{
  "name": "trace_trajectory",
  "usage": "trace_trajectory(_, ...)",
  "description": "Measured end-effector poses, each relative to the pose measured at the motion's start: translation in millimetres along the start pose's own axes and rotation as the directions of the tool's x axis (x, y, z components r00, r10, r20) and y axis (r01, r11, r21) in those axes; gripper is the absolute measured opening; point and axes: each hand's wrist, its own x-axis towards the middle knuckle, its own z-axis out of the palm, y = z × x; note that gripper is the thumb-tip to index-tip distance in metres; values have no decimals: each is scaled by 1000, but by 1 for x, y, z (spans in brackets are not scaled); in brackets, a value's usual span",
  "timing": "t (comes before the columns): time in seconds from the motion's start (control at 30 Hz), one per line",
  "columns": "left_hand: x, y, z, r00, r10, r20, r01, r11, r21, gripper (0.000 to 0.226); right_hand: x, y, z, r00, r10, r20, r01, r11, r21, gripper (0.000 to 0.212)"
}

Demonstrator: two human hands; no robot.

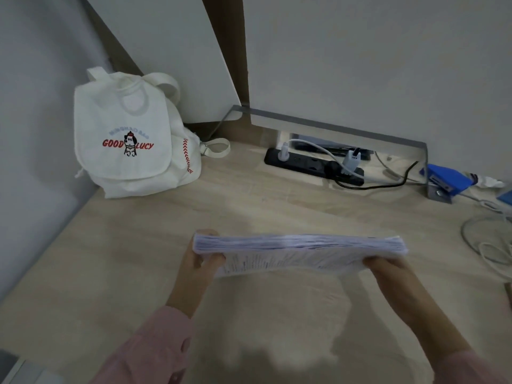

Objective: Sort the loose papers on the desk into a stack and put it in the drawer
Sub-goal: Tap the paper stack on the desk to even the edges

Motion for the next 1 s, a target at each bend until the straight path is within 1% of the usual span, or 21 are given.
trace_trajectory(0.07, 2, -16, -3, 996, -88, -15, 88, 996, 5, 26, -1, 13, 8, 999, 41, 20, -40, 998, -58, 37)
trace_trajectory(0.1, 3, -19, -4, 994, -103, -29, 103, 995, 7, 21, 0, 15, 10, 999, 53, 7, -52, 997, -60, 36)
trace_trajectory(0.17, 5, -19, -4, 994, -90, -56, 90, 996, -10, 16, 0, 12, 12, 998, 54, -21, -54, 998, -29, 34)
trace_trajectory(0.2, 4, -18, -4, 995, -69, -65, 67, 997, -26, 18, -1, 8, 11, 999, 42, -31, -43, 999, -12, 34)
trace_trajectory(0.27, 2, -15, -5, 998, -23, -62, 20, 999, -43, 29, -3, 5, 6, 999, 29, -43, -28, 999, 16, 34)
trace_trajectory(0.3, 1, -16, -6, 998, -20, -54, 17, 999, -41, 33, -4, 5, 3, 999, 32, -34, -32, 999, 18, 34)
trace_trajectory(0.33, 1, -19, -7, 998, -37, -42, 36, 999, -33, 36, -5, 7, 2, 999, 40, -12, -40, 999, 10, 34)
trace_trajectory(0.4, 4, -28, -8, 993, -120, -11, 120, 993, -7, 41, -4, 18, 0, 996, 81, 24, -80, 996, -38, 33)
trace_trajectory(0.47, 7, -35, -8, 984, -176, 4, 175, 984, 11, 37, -4, 23, 0, 994, 107, 33, -105, 993, -55, 34)
trace_trajectory(0.53, 7, -34, -6, 987, -163, -6, 163, 987, 13, 29, -2, 22, 0, 997, 75, 17, -74, 997, -18, 36)
trace_trajectory(0.63, 2, -32, -3, 987, -159, -36, 159, 987, 6, 30, -1, 19, -4, 999, 43, 16, -44, 999, 13, 34)
trace_trajectory(0.73, 3, -36, -2, 958, -286, -7, 286, 958, 36, 28, -1, 24, -3, 992, 122, 33, -119, 990, -75, 31)
trace_trajectory(0.8, 7, -40, -1, 944, -331, 10, 328, 939, 107, 21, 0, 21, -2, 986, 163, 32, -157, 978, -136, 29)
trace_trajectory(0.83, 10, -39, -1, 938, -346, 0, 341, 927, 157, 13, 1, 17, -2, 986, 161, 37, -154, 975, -158, 33)
trace_trajectory(0.87, 13, -40, -3, 938, -347, 6, 340, 922, 185, 14, 2, 11, -2, 986, 162, 47, -152, 973, -173, 42)
trace_trajectory(0.9, 15, -38, -4, 939, -343, 23, 335, 928, 163, 19, 2, 4, -2, 983, 170, 63, -156, 971, -184, 45)
trace_trajectory(0.97, 20, -31, -11, 934, -349, 79, 341, 935, 101, 23, 1, -7, -3, 970, 218, 109, -195, 962, -190, 34)
trace_trajectory(1.0, 21, -29, -16, 918, -382, 106, 376, 924, 66, 22, 0, -11, -2, 961, 248, 123, -221, 955, -197, 30)
